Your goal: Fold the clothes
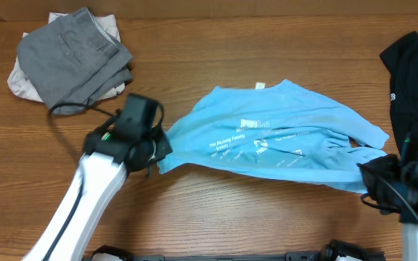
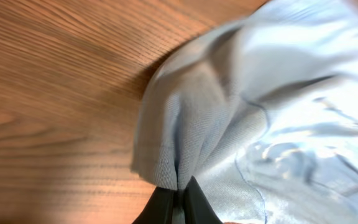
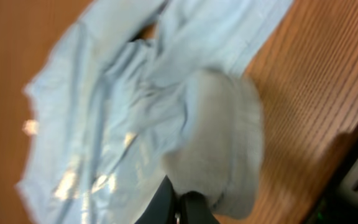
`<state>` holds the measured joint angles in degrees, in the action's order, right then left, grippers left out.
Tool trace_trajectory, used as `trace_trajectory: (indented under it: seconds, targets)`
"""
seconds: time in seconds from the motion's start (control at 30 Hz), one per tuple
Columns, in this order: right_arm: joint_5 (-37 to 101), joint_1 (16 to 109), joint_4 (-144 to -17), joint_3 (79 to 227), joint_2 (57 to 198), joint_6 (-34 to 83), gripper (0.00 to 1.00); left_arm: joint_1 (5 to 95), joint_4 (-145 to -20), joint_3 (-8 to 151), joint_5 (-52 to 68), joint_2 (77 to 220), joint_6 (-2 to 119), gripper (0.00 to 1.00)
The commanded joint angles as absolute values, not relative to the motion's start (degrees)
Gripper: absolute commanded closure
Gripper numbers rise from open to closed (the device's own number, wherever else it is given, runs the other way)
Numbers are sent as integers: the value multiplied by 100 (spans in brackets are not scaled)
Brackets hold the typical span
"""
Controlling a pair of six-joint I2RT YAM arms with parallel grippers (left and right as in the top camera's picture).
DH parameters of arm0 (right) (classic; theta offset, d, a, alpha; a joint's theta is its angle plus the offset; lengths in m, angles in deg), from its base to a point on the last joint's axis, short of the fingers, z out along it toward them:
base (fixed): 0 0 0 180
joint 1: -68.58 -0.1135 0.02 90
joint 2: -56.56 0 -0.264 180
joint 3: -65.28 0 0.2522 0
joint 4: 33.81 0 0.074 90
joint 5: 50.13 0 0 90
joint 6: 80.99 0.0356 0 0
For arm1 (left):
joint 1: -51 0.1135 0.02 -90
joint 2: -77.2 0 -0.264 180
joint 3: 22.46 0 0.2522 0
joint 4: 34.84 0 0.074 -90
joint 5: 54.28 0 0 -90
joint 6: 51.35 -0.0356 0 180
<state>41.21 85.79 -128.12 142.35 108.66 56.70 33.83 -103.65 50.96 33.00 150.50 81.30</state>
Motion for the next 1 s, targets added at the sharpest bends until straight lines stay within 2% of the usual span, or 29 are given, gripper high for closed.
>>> trace_trajectory:
  seconds: [0.0, 0.3, 0.47, 0.67, 0.97]
  targets:
    - [3931, 8595, -13142, 15166, 10778, 5226, 96, 3410, -10622, 5308, 3405, 14038, 7927, 96]
    - [3505, 8597, -14237, 17481, 10778, 4924, 96, 3410, -11652, 6899, 3200, 12292, 7783, 96]
    - [3343, 8595, -14460, 18344, 10778, 4806, 96, 3410, -12439, 8567, 3169, 12255, 7584, 96]
    - [2915, 8595, -14460, 19186, 10807, 4701, 96, 3410, -12729, 9883, 3213, 12257, 7437, 96]
    - [2840, 8595, -14460, 19350, 10859, 4686, 96, 3410, -13116, 10095, 3569, 12414, 7440, 96]
